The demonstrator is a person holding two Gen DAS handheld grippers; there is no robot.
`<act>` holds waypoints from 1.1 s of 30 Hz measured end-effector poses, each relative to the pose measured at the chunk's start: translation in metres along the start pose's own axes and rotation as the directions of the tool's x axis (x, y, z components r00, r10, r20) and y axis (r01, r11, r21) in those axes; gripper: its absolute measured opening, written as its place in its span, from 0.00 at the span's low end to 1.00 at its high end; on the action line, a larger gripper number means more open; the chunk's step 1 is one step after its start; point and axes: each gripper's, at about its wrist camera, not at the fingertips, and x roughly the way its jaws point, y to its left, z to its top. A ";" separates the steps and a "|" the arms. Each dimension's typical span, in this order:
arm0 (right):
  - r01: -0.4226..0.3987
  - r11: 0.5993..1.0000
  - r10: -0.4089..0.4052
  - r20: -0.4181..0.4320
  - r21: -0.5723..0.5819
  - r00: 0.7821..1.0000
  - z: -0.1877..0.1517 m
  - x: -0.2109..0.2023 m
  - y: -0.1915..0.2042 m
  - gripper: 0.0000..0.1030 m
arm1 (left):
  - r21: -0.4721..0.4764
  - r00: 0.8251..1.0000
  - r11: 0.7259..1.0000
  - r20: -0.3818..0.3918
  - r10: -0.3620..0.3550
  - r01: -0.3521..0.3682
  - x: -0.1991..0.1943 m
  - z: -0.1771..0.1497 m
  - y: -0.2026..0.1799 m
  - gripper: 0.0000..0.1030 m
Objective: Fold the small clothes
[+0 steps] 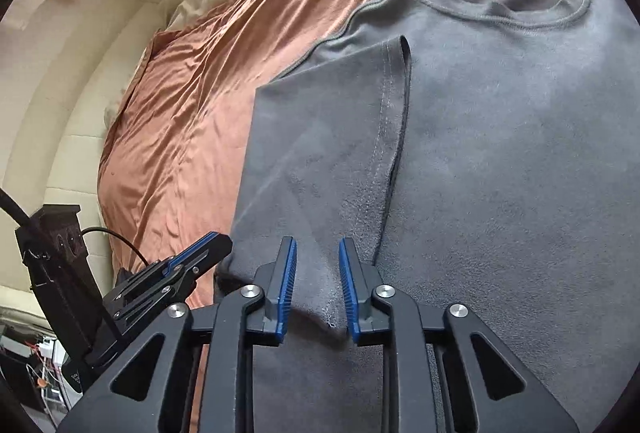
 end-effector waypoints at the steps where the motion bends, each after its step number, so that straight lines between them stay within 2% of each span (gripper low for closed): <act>1: -0.003 1.000 0.003 -0.013 0.005 1.000 0.000 0.005 -0.002 0.16 | -0.003 1.000 1.000 -0.010 -0.002 0.002 0.004 -0.002 0.000 0.10; 4: -0.004 1.000 0.004 -0.032 0.000 0.999 -0.001 0.014 -0.008 0.13 | 0.003 0.997 1.000 -0.067 0.023 -0.023 0.014 -0.012 0.000 0.10; 9: 0.022 1.000 -0.022 -0.050 -0.007 0.999 -0.007 0.006 -0.007 0.12 | -0.014 0.997 1.000 -0.076 0.023 -0.024 0.004 -0.021 0.002 0.10; 11: 0.059 0.998 -0.060 -0.048 -0.026 0.997 -0.009 -0.006 -0.002 0.12 | -0.017 0.997 0.999 -0.075 0.030 -0.031 -0.006 -0.021 0.000 0.10; 13: 0.064 0.998 -0.065 -0.032 -0.027 0.997 -0.013 -0.022 -0.001 0.12 | -0.012 0.997 0.999 -0.067 0.029 -0.030 -0.019 -0.022 -0.005 0.10; 14: 0.069 0.997 -0.069 -0.021 -0.029 0.997 -0.016 -0.032 0.001 0.12 | -0.009 0.997 0.999 -0.066 0.032 -0.033 -0.025 -0.023 -0.008 0.14; 16: 0.105 0.994 -0.105 0.002 -0.037 0.994 -0.022 -0.053 0.002 0.13 | -0.009 0.997 0.998 -0.061 0.056 -0.057 -0.038 -0.024 -0.015 0.36; 17: 0.120 0.992 -0.120 0.012 -0.037 0.993 -0.024 -0.064 0.002 0.13 | -0.011 0.997 0.998 -0.051 0.059 -0.060 -0.045 -0.026 -0.018 0.58; 18: 0.129 0.991 -0.128 0.021 -0.033 0.992 -0.026 -0.076 0.000 0.14 | -0.012 0.998 0.999 -0.036 0.050 -0.051 -0.051 -0.026 -0.022 0.74; 20: 0.150 0.988 -0.149 0.044 -0.018 0.988 -0.033 -0.097 0.000 0.27 | -0.002 1.000 1.000 -0.007 0.029 -0.029 -0.066 -0.028 -0.033 0.83; 22: 0.166 0.986 -0.165 0.091 -0.004 0.982 -0.039 -0.126 -0.003 0.63 | 0.006 1.000 1.000 0.002 0.025 -0.025 -0.076 -0.027 -0.046 0.84; 24: 0.167 0.986 -0.165 0.144 -0.002 0.976 -0.045 -0.157 -0.005 0.74 | 0.013 1.000 1.000 0.008 0.015 -0.015 -0.085 -0.025 -0.060 0.85; 29: 0.165 0.986 -0.166 0.197 0.024 0.966 -0.061 -0.223 -0.016 0.74 | 0.043 0.999 0.999 0.038 -0.007 0.005 -0.111 -0.022 -0.097 0.95; 33: 0.189 0.981 -0.194 0.251 0.043 0.948 -0.077 -0.276 -0.026 0.74 | 0.063 0.999 0.998 0.037 -0.005 0.003 -0.127 -0.017 -0.128 0.96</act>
